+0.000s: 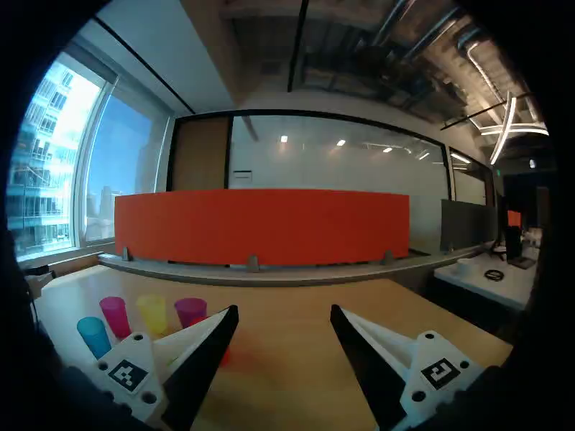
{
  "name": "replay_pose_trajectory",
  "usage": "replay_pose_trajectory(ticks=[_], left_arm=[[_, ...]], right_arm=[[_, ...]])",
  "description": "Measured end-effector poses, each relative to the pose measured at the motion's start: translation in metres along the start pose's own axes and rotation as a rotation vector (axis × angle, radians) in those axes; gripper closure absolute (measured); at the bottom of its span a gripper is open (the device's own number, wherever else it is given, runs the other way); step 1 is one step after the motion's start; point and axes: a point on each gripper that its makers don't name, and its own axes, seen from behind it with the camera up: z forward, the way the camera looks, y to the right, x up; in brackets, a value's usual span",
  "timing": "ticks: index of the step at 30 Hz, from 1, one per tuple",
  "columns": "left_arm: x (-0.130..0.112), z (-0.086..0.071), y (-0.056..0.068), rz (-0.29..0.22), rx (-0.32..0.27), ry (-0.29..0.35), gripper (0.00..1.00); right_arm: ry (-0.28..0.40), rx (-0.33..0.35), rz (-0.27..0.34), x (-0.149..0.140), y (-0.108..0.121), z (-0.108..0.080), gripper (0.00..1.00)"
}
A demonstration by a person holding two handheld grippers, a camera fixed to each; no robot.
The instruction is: Pour water
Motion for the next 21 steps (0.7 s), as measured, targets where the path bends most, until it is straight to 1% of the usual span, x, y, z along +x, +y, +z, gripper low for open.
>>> replay_pose_trajectory(ticks=[5,11,17,21], left_arm=[[-0.001,-0.004,-0.003,0.001,0.005,0.006,0.04],[-0.009,-0.007,-0.008,-0.003,0.009,-0.001,0.04],[-0.012,-0.007,-0.007,0.022,0.009,-0.006,0.04],[-0.014,-0.007,-0.005,0.026,0.005,-0.018,0.04]], right_arm=[[-0.006,-0.002,0.011,0.000,0.000,0.000,0.01],[-0.007,0.004,0.017,-0.001,-0.002,0.000,0.01],[-0.014,0.000,0.014,-0.004,-0.003,0.001,0.01],[-0.016,-0.002,0.012,-0.006,-0.002,0.000,0.01]])
